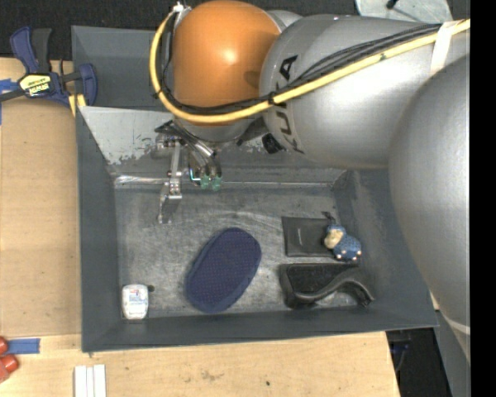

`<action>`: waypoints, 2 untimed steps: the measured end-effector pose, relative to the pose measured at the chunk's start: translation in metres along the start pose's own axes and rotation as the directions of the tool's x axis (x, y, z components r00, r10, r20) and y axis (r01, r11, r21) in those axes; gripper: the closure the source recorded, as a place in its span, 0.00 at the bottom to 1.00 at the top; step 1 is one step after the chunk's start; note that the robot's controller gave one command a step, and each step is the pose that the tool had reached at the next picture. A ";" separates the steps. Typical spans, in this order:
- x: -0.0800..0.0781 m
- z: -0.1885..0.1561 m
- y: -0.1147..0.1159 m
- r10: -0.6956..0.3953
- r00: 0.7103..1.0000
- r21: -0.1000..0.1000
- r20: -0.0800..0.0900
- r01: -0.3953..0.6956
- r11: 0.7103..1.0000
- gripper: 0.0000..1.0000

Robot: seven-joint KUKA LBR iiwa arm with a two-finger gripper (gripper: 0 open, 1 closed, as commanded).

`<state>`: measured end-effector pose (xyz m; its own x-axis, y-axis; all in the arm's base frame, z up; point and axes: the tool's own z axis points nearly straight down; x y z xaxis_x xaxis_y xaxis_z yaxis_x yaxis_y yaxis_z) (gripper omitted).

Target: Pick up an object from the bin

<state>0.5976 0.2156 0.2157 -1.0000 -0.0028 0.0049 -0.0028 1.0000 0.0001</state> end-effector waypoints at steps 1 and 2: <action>0.017 0.044 -0.077 0.026 1.000 0.004 0.002 -0.026 1.000 0.00; 0.080 0.097 -0.122 -0.057 0.998 0.003 -0.003 0.057 0.998 0.00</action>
Offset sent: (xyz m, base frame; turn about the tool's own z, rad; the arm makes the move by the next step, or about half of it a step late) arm -0.0172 -0.0713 -0.0412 0.0204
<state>0.5175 0.0933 0.1187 -0.9982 -0.0595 0.0078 -0.0595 0.9982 -0.0029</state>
